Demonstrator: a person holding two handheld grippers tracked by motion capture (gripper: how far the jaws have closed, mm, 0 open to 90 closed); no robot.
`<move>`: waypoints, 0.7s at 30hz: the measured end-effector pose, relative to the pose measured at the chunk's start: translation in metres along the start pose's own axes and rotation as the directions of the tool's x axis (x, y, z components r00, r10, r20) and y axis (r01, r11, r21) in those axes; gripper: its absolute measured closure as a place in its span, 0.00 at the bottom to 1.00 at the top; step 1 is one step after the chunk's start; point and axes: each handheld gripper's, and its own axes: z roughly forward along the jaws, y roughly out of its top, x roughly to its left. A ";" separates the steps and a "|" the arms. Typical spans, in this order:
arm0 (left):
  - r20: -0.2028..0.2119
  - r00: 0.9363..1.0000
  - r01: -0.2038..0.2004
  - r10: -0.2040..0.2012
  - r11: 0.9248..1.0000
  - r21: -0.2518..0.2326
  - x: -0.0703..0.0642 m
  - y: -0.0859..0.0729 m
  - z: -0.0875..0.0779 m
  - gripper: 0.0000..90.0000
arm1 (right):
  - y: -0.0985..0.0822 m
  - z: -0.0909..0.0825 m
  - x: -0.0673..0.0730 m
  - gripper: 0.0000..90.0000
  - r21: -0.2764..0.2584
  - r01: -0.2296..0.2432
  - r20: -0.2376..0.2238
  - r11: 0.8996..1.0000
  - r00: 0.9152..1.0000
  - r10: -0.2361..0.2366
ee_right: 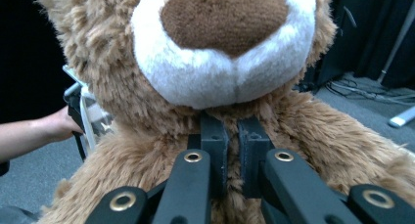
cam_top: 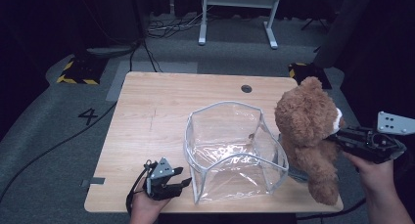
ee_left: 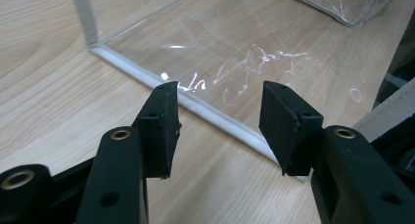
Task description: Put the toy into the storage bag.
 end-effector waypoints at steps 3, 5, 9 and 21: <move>-0.008 1.000 0.030 -0.030 0.999 -0.013 0.003 -0.005 -0.007 0.55 | 0.011 0.002 -0.001 0.94 -0.006 0.010 -0.009 1.000 1.000 -0.010; -0.023 0.999 0.039 -0.039 0.999 -0.016 0.004 -0.008 -0.011 0.55 | 0.023 0.007 -0.001 0.95 -0.012 0.023 -0.019 1.000 1.000 -0.024; -0.035 0.998 0.053 -0.054 0.998 -0.028 0.005 -0.012 -0.017 0.55 | 0.035 0.012 -0.001 0.95 -0.024 0.031 -0.032 0.999 0.999 -0.031; -0.044 0.998 0.052 -0.053 0.998 -0.035 0.007 -0.012 -0.018 0.55 | 0.068 0.028 0.005 0.96 -0.045 0.062 -0.053 0.997 0.996 -0.064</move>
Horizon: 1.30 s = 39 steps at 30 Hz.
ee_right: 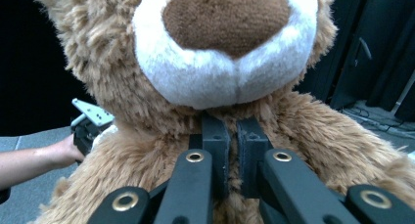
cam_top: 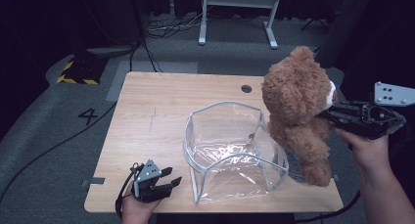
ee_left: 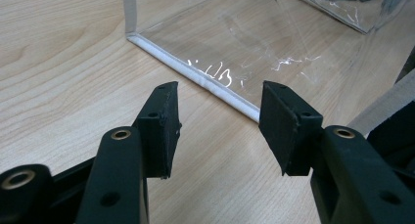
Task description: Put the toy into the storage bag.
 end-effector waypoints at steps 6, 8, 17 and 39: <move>0.003 1.000 -0.007 0.007 1.000 0.000 0.002 0.002 0.001 0.55 | 0.021 0.011 0.006 0.96 -0.022 0.018 -0.017 1.000 1.000 -0.019; 0.007 1.000 -0.007 0.007 1.000 0.000 0.002 0.002 0.001 0.55 | 0.029 0.021 0.010 0.96 -0.024 0.032 -0.032 0.999 0.999 -0.033; 0.001 1.000 0.000 0.000 1.000 -0.009 0.003 0.000 -0.002 0.55 | 0.038 0.055 0.016 0.96 -0.042 0.026 -0.092 0.999 0.995 -0.029; 0.000 1.000 0.002 -0.002 1.000 -0.007 0.005 -0.001 -0.003 0.55 | 0.034 0.136 0.034 0.96 -0.006 -0.014 -0.236 1.000 0.972 0.012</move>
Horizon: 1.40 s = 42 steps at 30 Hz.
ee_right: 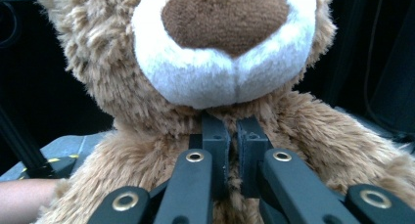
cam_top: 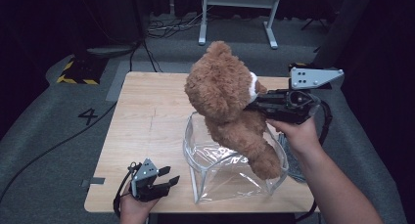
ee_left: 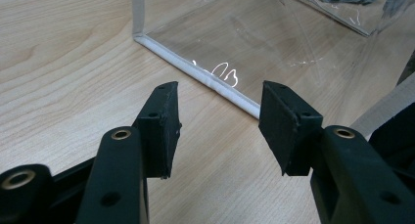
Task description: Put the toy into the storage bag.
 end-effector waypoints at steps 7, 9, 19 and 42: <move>-0.003 1.000 0.002 -0.002 1.000 -0.004 0.001 0.000 -0.001 0.55 | -0.012 0.024 -0.003 0.96 0.023 -0.032 -0.045 0.999 0.998 0.033; -0.006 1.000 -0.001 0.001 1.000 -0.004 0.001 0.000 -0.001 0.55 | -0.017 0.030 -0.006 0.96 0.029 -0.045 -0.053 0.999 0.997 0.047; -0.001 1.000 0.005 -0.005 1.000 -0.001 0.001 -0.001 -0.002 0.55 | -0.038 0.057 -0.015 0.95 0.115 -0.115 -0.076 0.987 0.989 0.124; -0.005 1.000 -0.005 0.005 1.000 0.000 0.001 -0.001 -0.002 0.55 | -0.030 0.055 -0.019 0.95 0.107 -0.265 -0.179 0.958 0.943 0.281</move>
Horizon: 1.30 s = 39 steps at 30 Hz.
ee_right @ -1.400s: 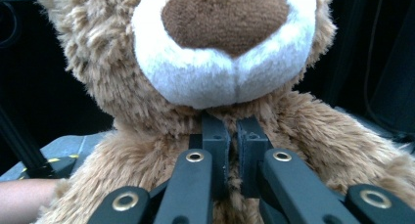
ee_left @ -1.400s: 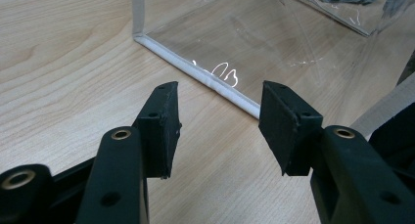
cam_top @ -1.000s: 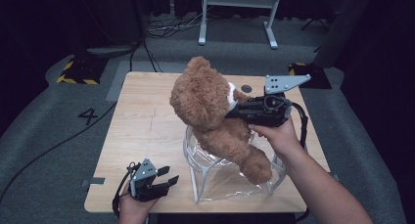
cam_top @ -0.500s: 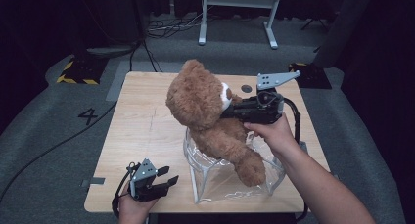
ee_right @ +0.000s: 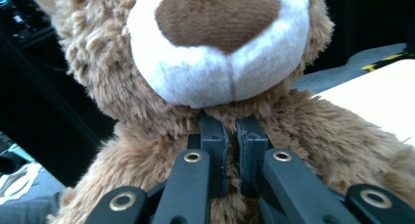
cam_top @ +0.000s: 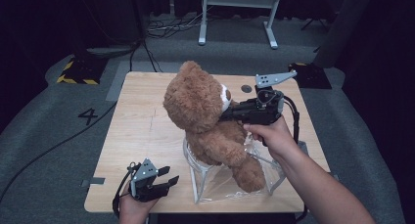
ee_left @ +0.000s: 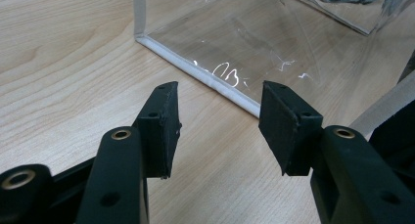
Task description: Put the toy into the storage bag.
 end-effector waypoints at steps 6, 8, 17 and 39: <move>0.003 1.000 -0.003 0.003 1.000 -0.001 -0.001 0.000 -0.001 0.55 | 0.007 -0.007 -0.004 0.95 -0.036 0.046 0.097 0.998 0.994 -0.042; 0.003 1.000 0.000 0.000 1.000 -0.004 -0.001 0.000 -0.001 0.55 | 0.008 -0.010 -0.007 0.95 -0.045 0.039 0.102 0.998 0.994 -0.035; 0.007 1.000 0.003 -0.003 1.000 0.005 -0.001 0.000 0.001 0.55 | 0.029 -0.030 -0.022 0.95 -0.106 0.028 0.151 0.994 0.988 -0.011; 0.014 1.000 -0.006 0.006 1.000 0.008 -0.001 0.000 0.004 0.55 | 0.047 -0.023 -0.047 0.95 -0.084 0.159 0.248 0.984 0.960 -0.134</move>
